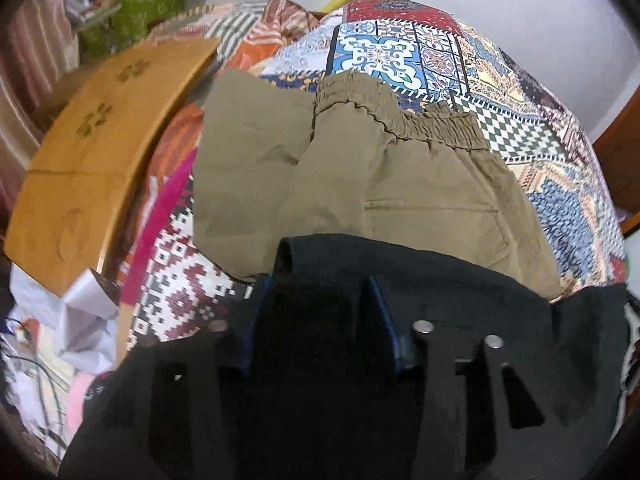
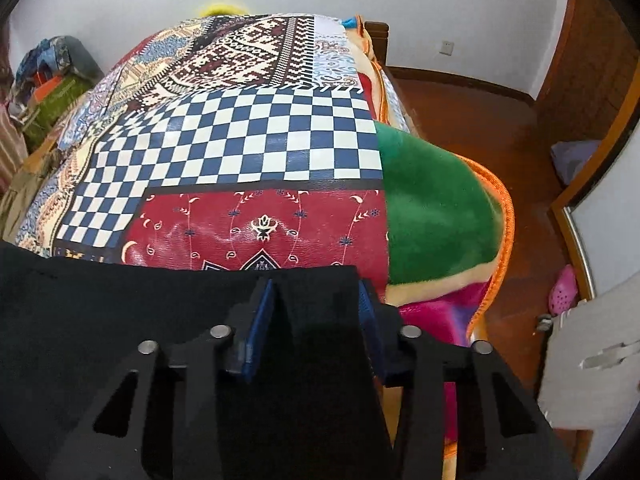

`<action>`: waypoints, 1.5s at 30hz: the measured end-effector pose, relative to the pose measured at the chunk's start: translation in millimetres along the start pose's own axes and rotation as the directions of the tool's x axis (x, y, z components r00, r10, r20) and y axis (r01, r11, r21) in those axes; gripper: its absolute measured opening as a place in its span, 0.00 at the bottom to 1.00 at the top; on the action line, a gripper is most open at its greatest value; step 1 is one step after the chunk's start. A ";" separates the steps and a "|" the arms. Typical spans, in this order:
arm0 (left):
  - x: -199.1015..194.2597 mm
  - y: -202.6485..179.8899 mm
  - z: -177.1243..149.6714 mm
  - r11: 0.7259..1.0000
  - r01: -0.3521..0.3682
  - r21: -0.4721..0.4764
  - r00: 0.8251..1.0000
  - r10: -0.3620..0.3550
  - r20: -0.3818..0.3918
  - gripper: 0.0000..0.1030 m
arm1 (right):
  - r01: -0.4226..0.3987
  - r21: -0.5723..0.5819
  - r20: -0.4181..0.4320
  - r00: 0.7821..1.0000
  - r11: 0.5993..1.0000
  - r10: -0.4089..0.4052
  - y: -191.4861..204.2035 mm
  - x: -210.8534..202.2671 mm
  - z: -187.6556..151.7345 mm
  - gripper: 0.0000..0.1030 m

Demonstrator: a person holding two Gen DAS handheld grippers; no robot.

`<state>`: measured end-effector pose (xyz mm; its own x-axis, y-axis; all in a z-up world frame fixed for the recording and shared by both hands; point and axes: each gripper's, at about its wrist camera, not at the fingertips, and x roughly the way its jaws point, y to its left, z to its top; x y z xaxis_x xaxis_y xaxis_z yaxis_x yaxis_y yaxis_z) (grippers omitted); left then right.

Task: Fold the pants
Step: 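Lower both grippers onto the black pants waistband and close them, then lift the black pants by the waistband with both grippers, pulling them straight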

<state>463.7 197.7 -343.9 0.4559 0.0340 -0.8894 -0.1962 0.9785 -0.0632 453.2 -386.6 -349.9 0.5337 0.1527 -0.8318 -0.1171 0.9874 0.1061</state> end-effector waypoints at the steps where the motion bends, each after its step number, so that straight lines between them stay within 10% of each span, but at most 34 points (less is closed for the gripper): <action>1: -2.1 -1.1 -0.4 1.000 -0.021 0.013 1.000 0.021 0.012 0.34 | -0.007 -0.002 -0.001 1.000 1.000 0.007 1.5 -0.2 0.1 0.24; 10: -28.4 -6.5 -2.4 0.993 -0.091 0.070 0.991 0.084 0.105 0.14 | 0.016 -0.018 0.117 0.993 1.000 -0.014 15.2 -30.8 11.2 0.13; 23: -63.6 2.1 32.8 0.998 -0.063 0.005 0.980 0.060 0.187 0.13 | 0.070 -0.017 0.282 0.957 0.997 -0.063 30.3 -70.2 76.0 0.12; 35: -144.4 8.0 25.7 1.000 -0.027 -0.014 0.934 0.030 0.356 0.11 | 0.034 -0.006 0.409 0.912 0.999 -0.029 35.9 -127.7 81.8 0.12; 45: -158.9 28.0 19.1 0.999 0.037 -0.033 0.936 -0.024 0.350 0.11 | 0.020 -0.005 0.420 0.908 1.000 -0.016 45.1 -138.9 74.0 0.12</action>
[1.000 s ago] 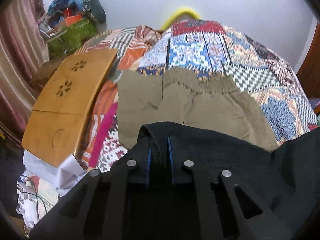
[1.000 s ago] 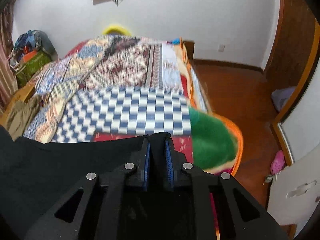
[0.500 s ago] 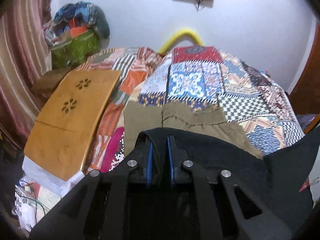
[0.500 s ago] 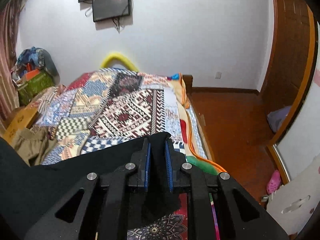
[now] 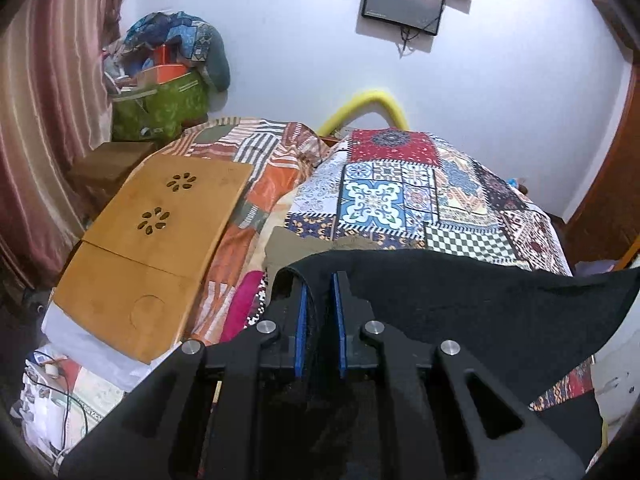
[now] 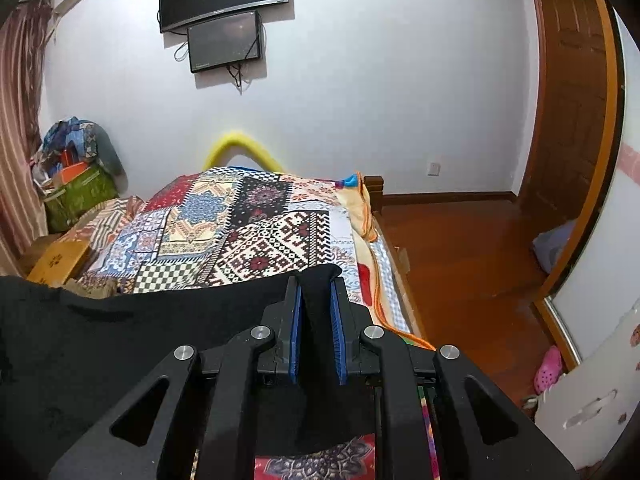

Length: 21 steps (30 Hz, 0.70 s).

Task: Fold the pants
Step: 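Lift the black pants by the waistband with both grippers, pulling them straight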

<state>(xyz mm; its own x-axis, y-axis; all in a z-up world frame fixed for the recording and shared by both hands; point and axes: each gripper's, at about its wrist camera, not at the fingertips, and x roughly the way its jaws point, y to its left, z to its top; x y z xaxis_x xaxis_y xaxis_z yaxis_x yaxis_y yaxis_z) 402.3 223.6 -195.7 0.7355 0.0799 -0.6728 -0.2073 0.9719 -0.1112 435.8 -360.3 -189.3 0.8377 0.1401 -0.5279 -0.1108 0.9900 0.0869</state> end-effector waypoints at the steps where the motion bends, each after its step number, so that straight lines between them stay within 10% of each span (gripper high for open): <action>1: -2.6 -1.4 -1.4 1.000 0.003 0.008 1.000 -0.003 0.001 0.11 | -0.005 0.000 -0.003 1.000 1.000 0.005 0.0 -2.6 -3.4 0.12; 21: -109.5 8.6 -86.3 0.998 -0.030 0.051 1.000 0.030 0.008 0.09 | -0.047 0.047 -0.026 0.999 0.998 0.048 -16.3 -89.0 -56.3 0.12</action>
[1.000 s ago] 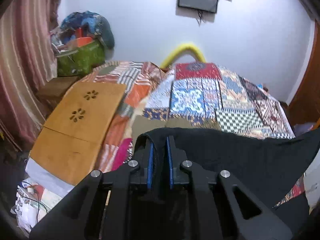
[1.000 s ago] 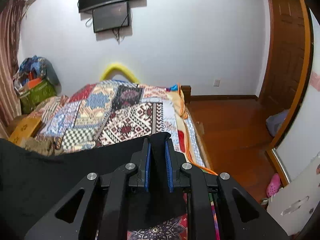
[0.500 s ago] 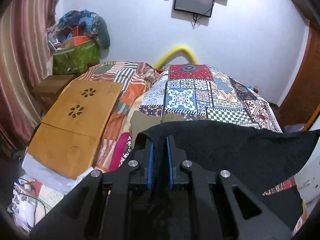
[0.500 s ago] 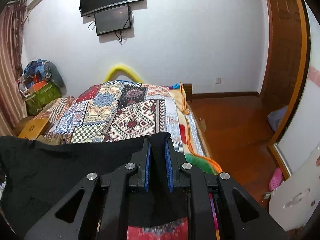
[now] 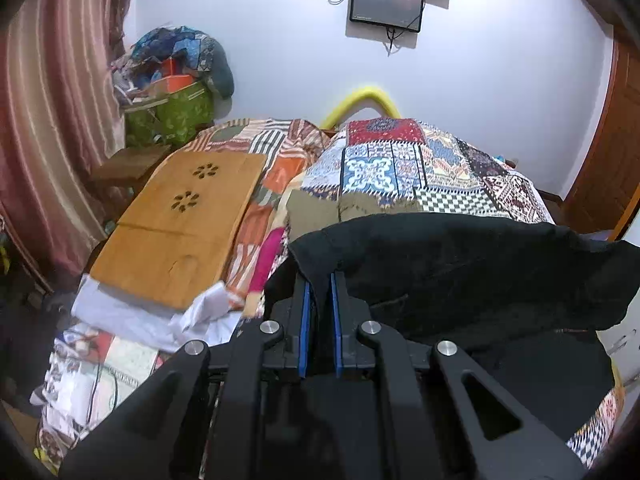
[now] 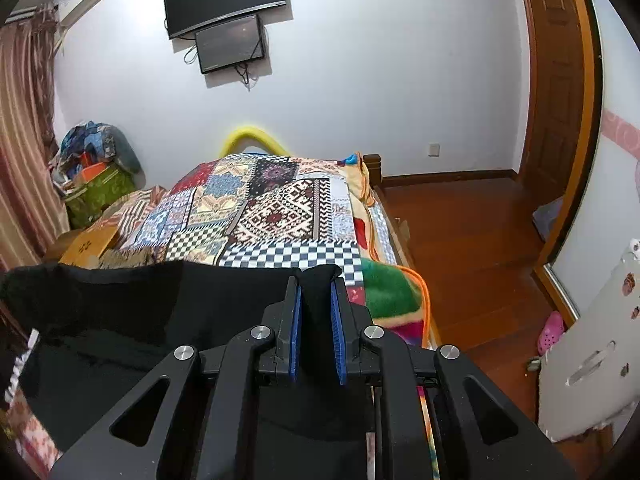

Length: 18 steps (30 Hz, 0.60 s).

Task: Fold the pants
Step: 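Lift the black pants by the waistband with both grippers, pulling them straight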

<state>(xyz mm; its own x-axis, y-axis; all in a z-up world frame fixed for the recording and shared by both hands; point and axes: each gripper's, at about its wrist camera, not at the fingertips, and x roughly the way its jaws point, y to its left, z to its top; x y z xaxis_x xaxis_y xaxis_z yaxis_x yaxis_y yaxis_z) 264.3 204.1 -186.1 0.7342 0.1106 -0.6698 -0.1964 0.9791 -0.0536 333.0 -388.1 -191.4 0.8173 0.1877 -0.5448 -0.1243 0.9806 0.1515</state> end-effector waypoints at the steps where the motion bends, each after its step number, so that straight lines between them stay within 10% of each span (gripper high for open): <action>1: -2.9 3.0 -3.8 1.000 0.001 -0.006 1.000 -0.001 -0.005 0.08 | -0.007 -0.001 -0.003 1.000 1.000 0.007 0.9 -4.6 -3.5 0.12; 18: -28.5 47.5 -91.6 0.992 0.029 -0.122 0.989 -0.046 -0.138 0.01 | -0.017 0.045 -0.096 0.995 0.999 0.022 -7.1 -39.3 -80.4 0.12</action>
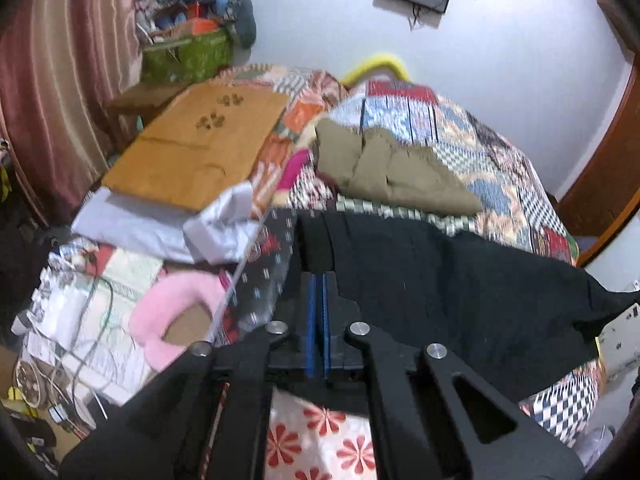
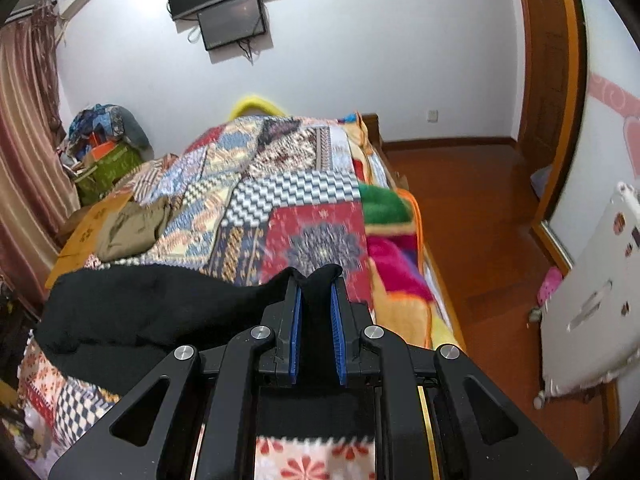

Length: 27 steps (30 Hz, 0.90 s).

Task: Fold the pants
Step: 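Lift the black pants by the waistband with both grippers, pulling them straight, then lower the black pants flat onto the quilt and open both grippers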

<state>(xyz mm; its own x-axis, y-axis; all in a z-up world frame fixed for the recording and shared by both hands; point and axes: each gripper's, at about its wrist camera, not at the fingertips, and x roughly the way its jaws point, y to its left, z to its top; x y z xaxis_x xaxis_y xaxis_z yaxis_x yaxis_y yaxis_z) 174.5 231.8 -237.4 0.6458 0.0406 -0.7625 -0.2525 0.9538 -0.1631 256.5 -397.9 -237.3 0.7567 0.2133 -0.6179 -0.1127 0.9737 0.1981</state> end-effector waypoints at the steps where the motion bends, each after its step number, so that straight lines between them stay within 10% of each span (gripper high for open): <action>1: 2.5 -0.8 -3.8 1.000 0.010 -0.003 1.000 -0.010 -0.016 0.02 | 0.001 0.011 -0.013 1.000 1.000 -0.001 -2.9 1.8 -3.1 0.12; 7: 16.7 -13.9 -25.8 0.998 0.057 0.008 0.994 -0.056 -0.098 0.43 | 0.022 0.022 -0.041 0.999 0.999 -0.021 -5.3 2.1 -20.6 0.12; 11: 35.5 -21.3 -43.8 0.995 0.102 -0.016 0.980 -0.104 -0.167 0.51 | 0.036 0.014 -0.052 0.998 0.999 -0.035 -6.6 1.5 -30.8 0.12; 18: 63.8 -25.8 -62.2 0.994 0.098 -0.047 0.972 -0.105 -0.208 0.51 | 0.034 0.038 -0.089 0.996 0.999 -0.030 -13.0 5.9 -41.7 0.12; 22: 69.6 -22.1 -57.9 0.996 0.071 -0.059 0.973 -0.082 -0.217 0.21 | 0.047 0.040 -0.107 0.993 0.998 -0.042 -15.4 8.4 -45.7 0.12; 27: 53.4 -19.1 -46.8 0.995 0.077 -0.067 0.983 -0.087 -0.161 0.15 | 0.055 0.024 -0.105 0.993 0.998 -0.052 -13.3 5.8 -43.2 0.12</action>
<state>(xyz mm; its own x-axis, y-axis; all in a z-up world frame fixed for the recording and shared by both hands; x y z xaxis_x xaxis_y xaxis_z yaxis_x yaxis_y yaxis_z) 180.1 201.9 -304.4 0.5408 -0.0907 -0.8362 -0.2499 0.9319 -0.2627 234.6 -406.1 -276.4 0.6900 0.1697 -0.7037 -0.0554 0.9817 0.1824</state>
